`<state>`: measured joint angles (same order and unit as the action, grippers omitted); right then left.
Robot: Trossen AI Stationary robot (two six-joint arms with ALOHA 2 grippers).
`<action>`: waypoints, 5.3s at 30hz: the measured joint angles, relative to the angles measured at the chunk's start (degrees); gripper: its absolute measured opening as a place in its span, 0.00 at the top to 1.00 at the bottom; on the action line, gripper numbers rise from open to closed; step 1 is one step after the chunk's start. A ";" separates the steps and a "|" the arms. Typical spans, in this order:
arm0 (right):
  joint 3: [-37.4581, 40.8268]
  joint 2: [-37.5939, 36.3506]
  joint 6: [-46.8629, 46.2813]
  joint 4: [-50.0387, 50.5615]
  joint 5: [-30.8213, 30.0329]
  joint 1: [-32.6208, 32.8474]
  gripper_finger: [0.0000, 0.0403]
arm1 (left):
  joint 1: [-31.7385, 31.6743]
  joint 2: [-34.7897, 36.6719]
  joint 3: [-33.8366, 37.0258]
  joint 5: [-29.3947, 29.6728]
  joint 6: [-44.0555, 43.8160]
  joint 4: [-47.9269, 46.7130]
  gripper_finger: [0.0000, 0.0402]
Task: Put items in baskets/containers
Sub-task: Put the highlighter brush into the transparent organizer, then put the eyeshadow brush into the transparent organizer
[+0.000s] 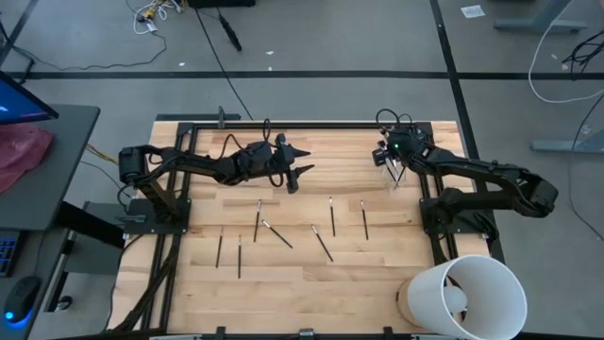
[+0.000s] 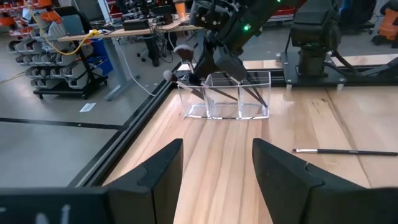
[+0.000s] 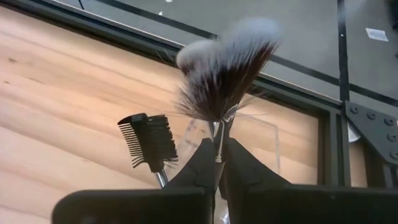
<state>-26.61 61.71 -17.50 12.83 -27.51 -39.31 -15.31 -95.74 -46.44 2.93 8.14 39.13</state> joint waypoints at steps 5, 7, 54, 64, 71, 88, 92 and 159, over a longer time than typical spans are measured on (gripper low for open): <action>0.00 0.18 0.42 -0.14 0.04 0.00 0.93 | 0.00 0.00 0.00 0.01 -0.04 0.00 0.51; 0.00 0.18 0.47 -0.14 0.04 0.00 0.89 | 0.00 0.00 0.00 -0.01 -0.04 0.00 0.51; -0.02 14.53 6.02 -43.13 21.40 35.04 0.91 | 12.62 4.05 0.04 15.66 -22.89 -40.45 0.52; -0.02 26.22 -1.52 -55.73 20.87 42.73 0.91 | 30.09 10.47 0.02 32.08 -56.85 -68.55 0.52; -0.02 29.87 -3.07 -64.67 13.99 49.43 0.91 | 42.86 6.23 0.04 49.97 -76.49 -73.59 0.52; -0.02 29.91 -4.75 -67.52 7.34 55.95 0.91 | 38.06 -5.95 6.02 47.95 -84.08 -60.81 0.64; -0.02 29.91 -6.03 -67.77 7.36 56.34 0.91 | 36.46 -4.91 13.90 47.33 -79.85 -43.18 0.70; -18.60 50.12 13.91 -91.56 7.82 54.03 0.75 | 26.40 10.88 26.62 3.14 -19.80 29.75 0.97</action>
<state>-45.21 111.82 -3.59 -78.73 -19.69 14.72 11.09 -84.86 -19.81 6.06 -11.66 68.88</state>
